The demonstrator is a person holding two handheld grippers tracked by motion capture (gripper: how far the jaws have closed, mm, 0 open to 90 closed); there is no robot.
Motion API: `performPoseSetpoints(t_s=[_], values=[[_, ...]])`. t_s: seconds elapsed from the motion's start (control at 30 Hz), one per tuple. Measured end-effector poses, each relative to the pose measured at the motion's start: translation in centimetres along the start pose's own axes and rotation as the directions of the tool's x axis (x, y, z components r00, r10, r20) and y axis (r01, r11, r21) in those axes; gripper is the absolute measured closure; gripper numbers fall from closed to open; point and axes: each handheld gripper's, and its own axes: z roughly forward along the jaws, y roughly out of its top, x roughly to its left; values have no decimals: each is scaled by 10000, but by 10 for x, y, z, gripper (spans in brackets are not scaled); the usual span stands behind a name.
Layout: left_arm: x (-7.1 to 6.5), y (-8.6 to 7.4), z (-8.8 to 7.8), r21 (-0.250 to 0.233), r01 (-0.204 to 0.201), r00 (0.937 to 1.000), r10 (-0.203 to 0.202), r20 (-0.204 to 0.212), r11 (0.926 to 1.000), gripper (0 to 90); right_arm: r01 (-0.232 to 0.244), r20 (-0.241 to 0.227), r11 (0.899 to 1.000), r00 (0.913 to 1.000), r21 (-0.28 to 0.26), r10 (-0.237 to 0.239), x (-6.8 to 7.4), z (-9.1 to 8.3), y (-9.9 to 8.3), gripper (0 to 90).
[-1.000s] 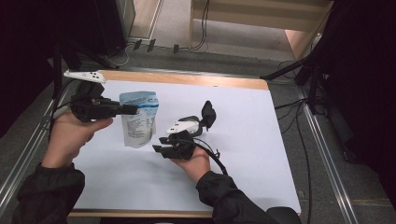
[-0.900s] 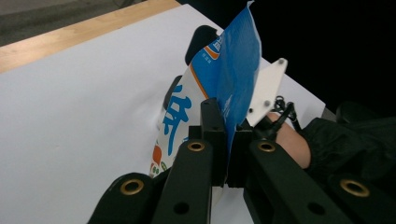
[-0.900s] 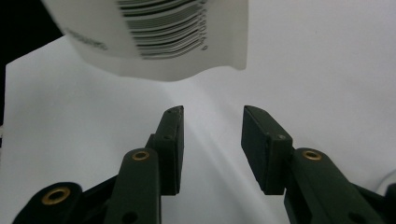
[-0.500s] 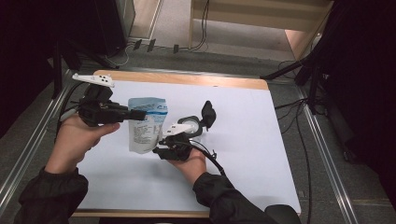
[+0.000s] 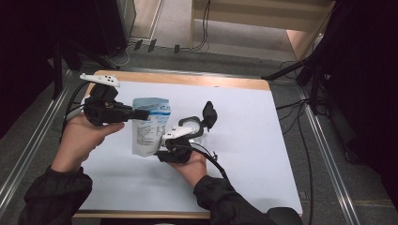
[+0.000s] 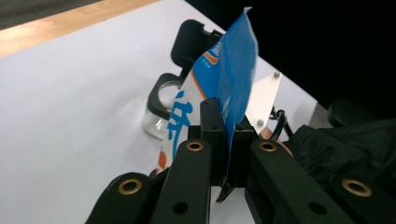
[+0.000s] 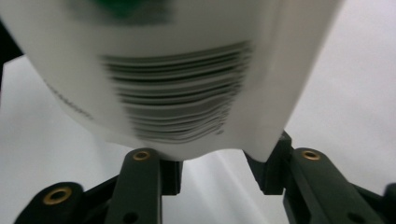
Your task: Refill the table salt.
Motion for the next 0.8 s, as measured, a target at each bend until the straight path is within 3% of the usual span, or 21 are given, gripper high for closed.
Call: performPoseSetpoints(t_s=[0.07,0.3,0.4,0.63,0.8], values=[[-1,1,2,3,-63,10000,63,42,10000,900,67,-50,10000,10000,4,-67,1,-1,-1,615],[-2,5,10,248,-323,9976,337,-609,9992,876,80,-198,10000,9998,-39,-80,1,-3,-5,624],[-1,6,16,246,-288,9988,298,-398,9993,867,134,-251,9999,9996,-58,-135,3,-4,-7,624],[3,9,22,254,-216,9987,227,-460,9994,894,430,-385,9990,9983,-85,-433,7,-8,-7,589],[1,11,31,294,-291,9986,303,-434,9991,894,842,226,9964,9962,-25,-841,14,-8,-8,547]])
